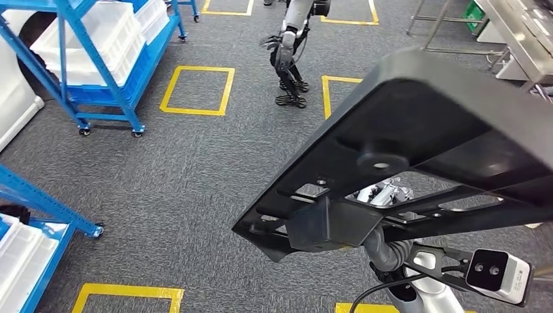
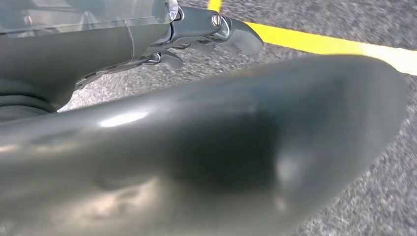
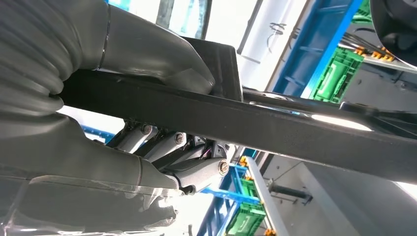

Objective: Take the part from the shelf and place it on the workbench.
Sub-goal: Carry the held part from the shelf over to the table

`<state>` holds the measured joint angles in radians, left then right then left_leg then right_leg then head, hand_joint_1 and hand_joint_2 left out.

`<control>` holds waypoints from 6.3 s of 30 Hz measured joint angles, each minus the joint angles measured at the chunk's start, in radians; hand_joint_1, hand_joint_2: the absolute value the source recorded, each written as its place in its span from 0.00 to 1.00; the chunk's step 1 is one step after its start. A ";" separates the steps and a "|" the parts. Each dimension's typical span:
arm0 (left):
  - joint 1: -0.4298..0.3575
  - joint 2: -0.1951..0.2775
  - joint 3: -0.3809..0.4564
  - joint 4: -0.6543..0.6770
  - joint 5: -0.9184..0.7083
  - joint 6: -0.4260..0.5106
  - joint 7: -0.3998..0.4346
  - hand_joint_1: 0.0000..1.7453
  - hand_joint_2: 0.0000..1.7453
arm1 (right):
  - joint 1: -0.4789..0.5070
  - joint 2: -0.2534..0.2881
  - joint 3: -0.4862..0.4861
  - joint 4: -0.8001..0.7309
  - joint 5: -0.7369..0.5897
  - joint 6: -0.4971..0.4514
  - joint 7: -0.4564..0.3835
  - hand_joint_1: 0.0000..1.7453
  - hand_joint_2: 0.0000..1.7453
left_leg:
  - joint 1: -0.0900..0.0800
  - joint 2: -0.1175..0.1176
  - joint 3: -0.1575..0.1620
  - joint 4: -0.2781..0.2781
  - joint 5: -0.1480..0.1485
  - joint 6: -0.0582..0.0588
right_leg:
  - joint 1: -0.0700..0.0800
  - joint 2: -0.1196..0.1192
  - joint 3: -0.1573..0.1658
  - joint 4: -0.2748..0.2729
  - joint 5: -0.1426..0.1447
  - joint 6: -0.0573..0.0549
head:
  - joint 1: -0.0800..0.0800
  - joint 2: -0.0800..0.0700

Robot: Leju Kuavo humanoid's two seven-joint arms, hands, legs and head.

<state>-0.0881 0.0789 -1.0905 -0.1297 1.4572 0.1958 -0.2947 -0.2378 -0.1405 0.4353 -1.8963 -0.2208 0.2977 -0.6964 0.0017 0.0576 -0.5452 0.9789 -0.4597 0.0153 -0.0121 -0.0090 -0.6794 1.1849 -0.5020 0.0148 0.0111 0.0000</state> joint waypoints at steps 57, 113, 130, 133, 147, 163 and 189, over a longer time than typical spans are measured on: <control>-0.014 -0.008 -0.045 0.000 0.000 -0.023 0.015 0.00 0.00 | -0.203 0.047 0.122 0.067 -0.049 -0.141 0.039 1.00 1.00 | 0.013 -0.061 -0.018 0.014 0.002 -0.004 | 0.007 0.036 0.009 -0.020 -0.034 0.008 | -0.006 0.000; -0.008 -0.013 -0.084 0.000 0.000 -0.043 0.003 0.00 0.00 | -0.147 0.052 0.138 0.049 0.004 -0.161 0.020 1.00 1.00 | 0.018 -0.107 -0.044 0.078 -0.019 -0.044 | 0.007 0.101 0.094 -0.182 0.058 -0.023 | -0.009 0.000; -0.008 -0.016 -0.084 0.000 0.000 -0.046 0.002 0.00 0.00 | -0.169 0.051 0.142 0.057 -0.026 -0.164 0.024 1.00 1.00 | 0.008 0.033 -0.004 0.018 -0.017 -0.021 | 0.015 -0.066 0.091 -0.186 0.056 -0.004 | 0.001 0.000; -0.010 -0.017 -0.084 0.000 0.000 -0.042 0.002 0.00 0.00 | -0.170 0.050 0.142 0.056 -0.027 -0.161 0.024 1.00 1.00 | 0.009 0.048 0.002 0.020 -0.026 -0.038 | 0.014 -0.031 0.091 -0.194 0.062 -0.018 | 0.000 0.000; -0.007 -0.015 -0.084 0.000 0.000 -0.042 -0.001 0.00 0.00 | -0.167 0.050 0.146 0.056 -0.039 -0.160 0.022 1.00 1.00 | 0.014 -0.109 -0.017 0.029 -0.013 -0.022 | 0.005 0.133 0.085 -0.182 0.064 -0.006 | -0.012 0.000; -0.014 -0.015 -0.101 0.000 0.000 -0.062 0.001 0.00 0.00 | -0.180 0.028 0.126 0.061 -0.048 -0.154 0.017 1.00 1.00 | 0.012 -0.038 -0.005 0.015 -0.017 -0.034 | 0.002 0.004 0.088 -0.186 0.058 -0.003 | -0.004 0.000; -0.016 -0.009 -0.111 0.000 0.000 -0.067 -0.008 0.00 0.00 | -0.161 0.028 0.105 0.054 -0.032 -0.127 0.021 1.00 1.00 | 0.012 -0.054 -0.009 0.017 -0.012 0.000 | -0.002 0.009 0.032 -0.071 0.036 0.016 | -0.004 0.000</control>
<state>-0.1038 0.0701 -1.2012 -0.1301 1.4576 0.1290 -0.3024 -0.3987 -0.1125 0.5398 -1.8424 -0.2530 0.1703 -0.6755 0.0141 0.0032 -0.5540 0.9964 -0.4713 0.0155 -0.0143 -0.0001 -0.6478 1.1136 -0.4658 0.0308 0.0074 -0.0001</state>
